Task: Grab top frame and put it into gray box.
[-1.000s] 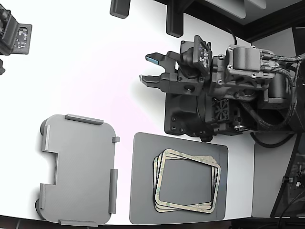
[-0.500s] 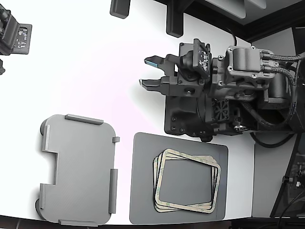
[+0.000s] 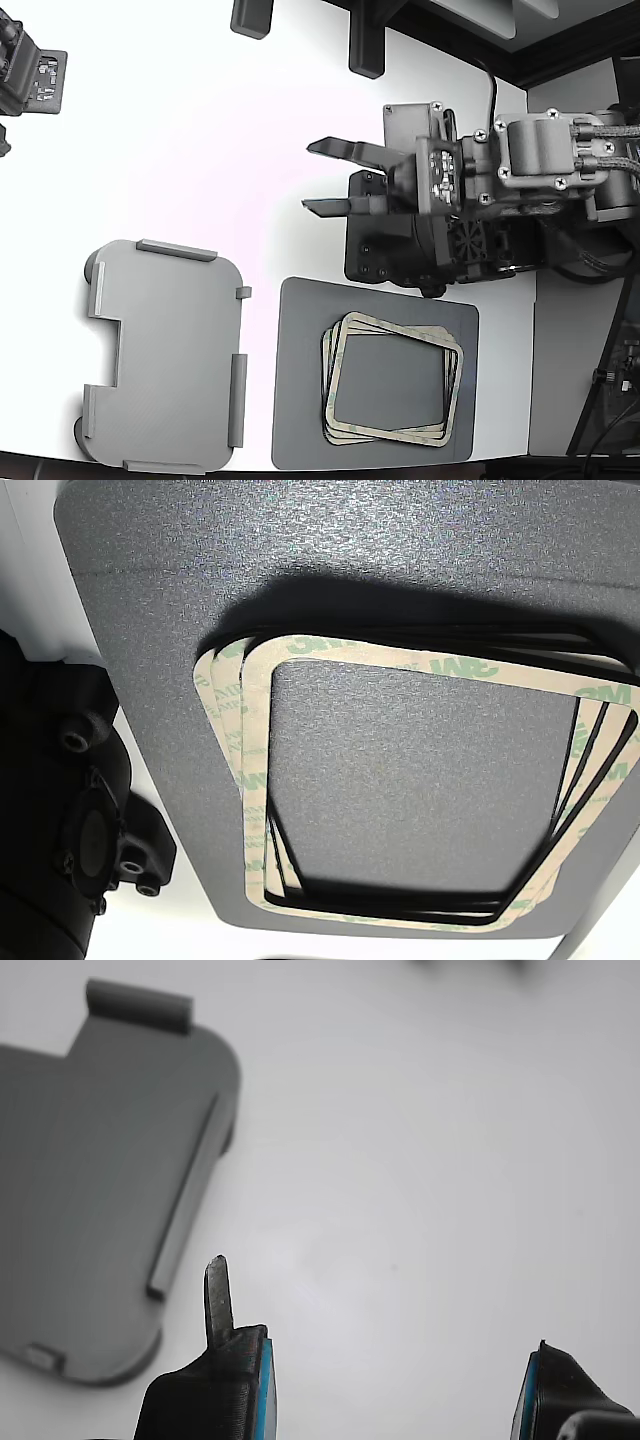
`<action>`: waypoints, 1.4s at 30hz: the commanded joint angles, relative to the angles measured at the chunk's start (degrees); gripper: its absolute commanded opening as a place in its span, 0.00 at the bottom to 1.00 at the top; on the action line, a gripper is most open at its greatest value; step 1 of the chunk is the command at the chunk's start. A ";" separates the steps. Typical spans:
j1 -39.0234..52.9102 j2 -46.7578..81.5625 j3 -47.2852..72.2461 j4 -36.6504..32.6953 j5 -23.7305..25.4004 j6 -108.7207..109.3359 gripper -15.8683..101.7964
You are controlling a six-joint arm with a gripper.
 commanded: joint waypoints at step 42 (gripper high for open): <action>67.24 -47.55 -34.37 29.53 -4.22 -69.96 0.98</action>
